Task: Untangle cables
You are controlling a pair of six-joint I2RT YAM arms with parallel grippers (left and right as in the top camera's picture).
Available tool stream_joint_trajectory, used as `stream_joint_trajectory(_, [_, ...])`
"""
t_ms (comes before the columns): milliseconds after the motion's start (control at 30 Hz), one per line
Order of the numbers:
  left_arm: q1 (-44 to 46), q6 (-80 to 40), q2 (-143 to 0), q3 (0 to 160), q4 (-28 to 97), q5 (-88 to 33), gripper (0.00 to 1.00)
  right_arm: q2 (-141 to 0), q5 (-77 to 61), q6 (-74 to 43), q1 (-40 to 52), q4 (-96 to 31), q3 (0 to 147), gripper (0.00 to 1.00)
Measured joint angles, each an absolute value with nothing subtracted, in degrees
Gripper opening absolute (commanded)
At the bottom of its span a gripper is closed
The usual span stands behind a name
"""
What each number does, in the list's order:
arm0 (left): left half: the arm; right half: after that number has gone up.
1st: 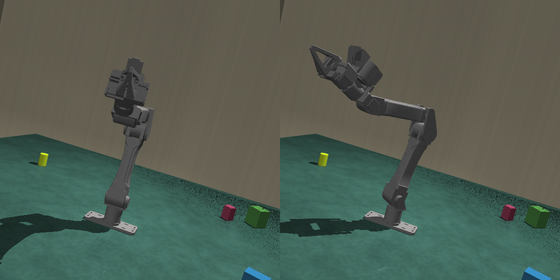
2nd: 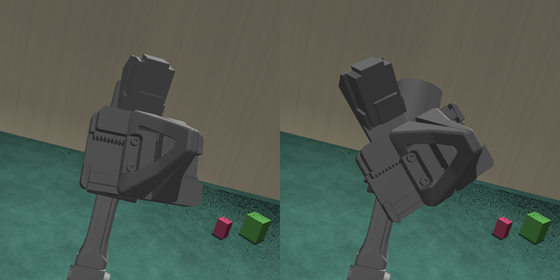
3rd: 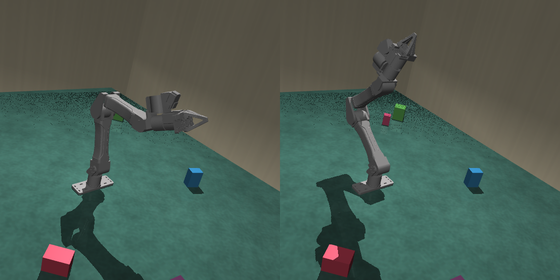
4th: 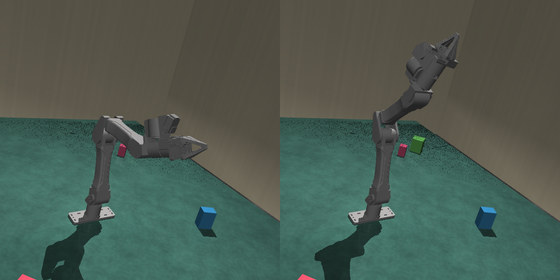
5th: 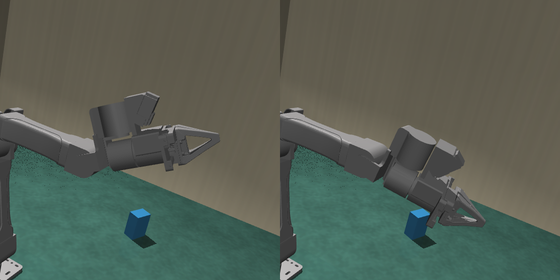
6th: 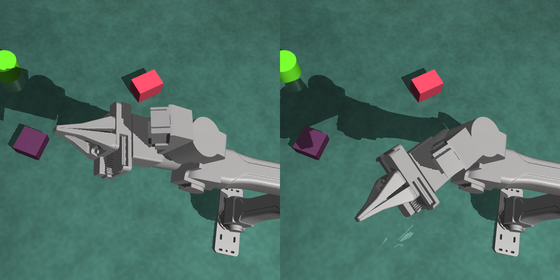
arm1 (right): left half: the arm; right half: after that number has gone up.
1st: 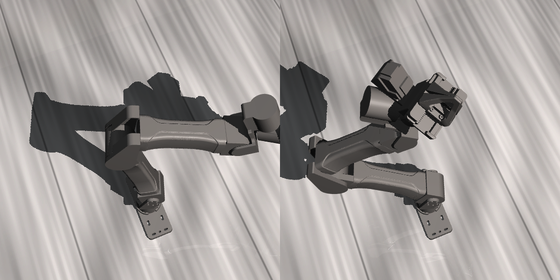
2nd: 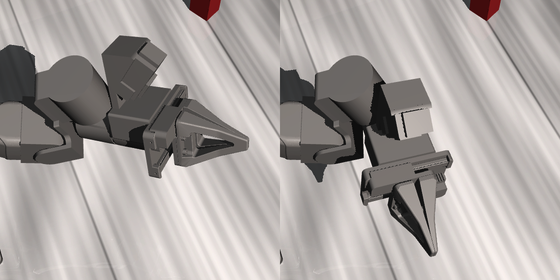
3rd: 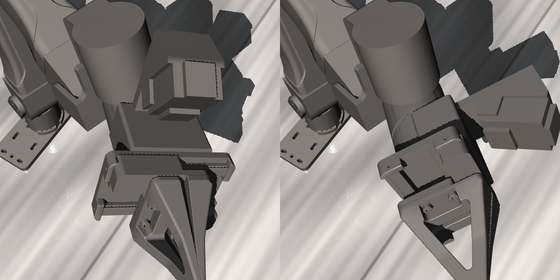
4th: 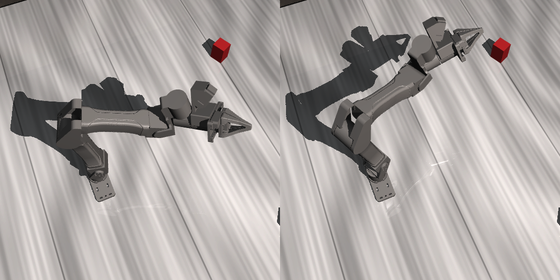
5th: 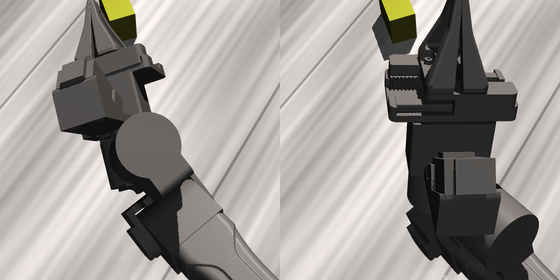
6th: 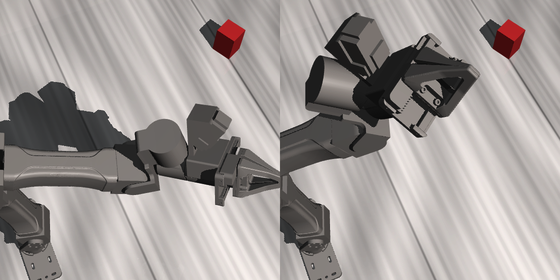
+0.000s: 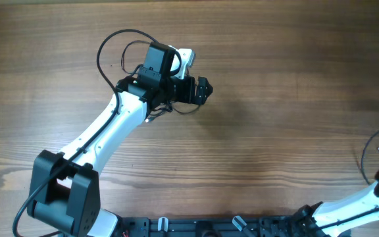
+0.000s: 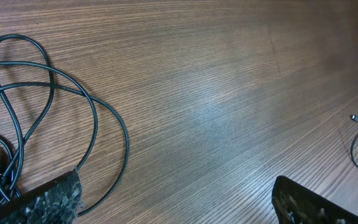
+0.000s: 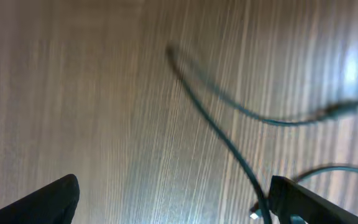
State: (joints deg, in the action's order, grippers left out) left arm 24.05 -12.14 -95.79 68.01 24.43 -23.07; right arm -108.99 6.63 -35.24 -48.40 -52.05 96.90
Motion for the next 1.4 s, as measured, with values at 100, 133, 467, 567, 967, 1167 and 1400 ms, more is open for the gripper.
stream_joint_trajectory(100, [24.05,-12.14,-95.79,68.01,24.43,-23.07,1.00,-104.31,10.04,-35.24,-47.55,-52.45,96.90,1.00])
stream_joint_trajectory(133, [24.05,-12.14,-95.79,68.01,24.43,-23.07,1.00,-102.41,11.29,-35.24,-47.55,-52.86,96.90,1.00])
stream_joint_trajectory(467, [24.05,-12.14,-95.79,68.01,24.03,-23.07,1.00,-97.38,15.03,-36.21,-47.55,-61.34,97.12,1.00])
stream_joint_trajectory(567, [24.05,-12.14,-95.79,68.01,22.72,-23.05,1.00,-97.38,14.59,-38.48,-47.55,-66.15,97.12,1.00])
stream_joint_trajectory(967, [19.99,-12.14,-95.79,68.01,21.19,-23.00,1.00,-97.38,8.86,-38.68,-40.32,-74.56,97.12,1.00])
stream_joint_trajectory(1167, [17.50,-12.14,-95.79,68.01,21.41,-23.00,1.00,-97.38,8.27,-32.84,-27.51,-66.28,96.86,1.00])
stream_joint_trajectory(1400, [17.50,-12.14,-95.79,68.01,21.43,-23.33,1.00,-100.31,9.61,-30.94,-24.45,-60.71,93.12,1.00])
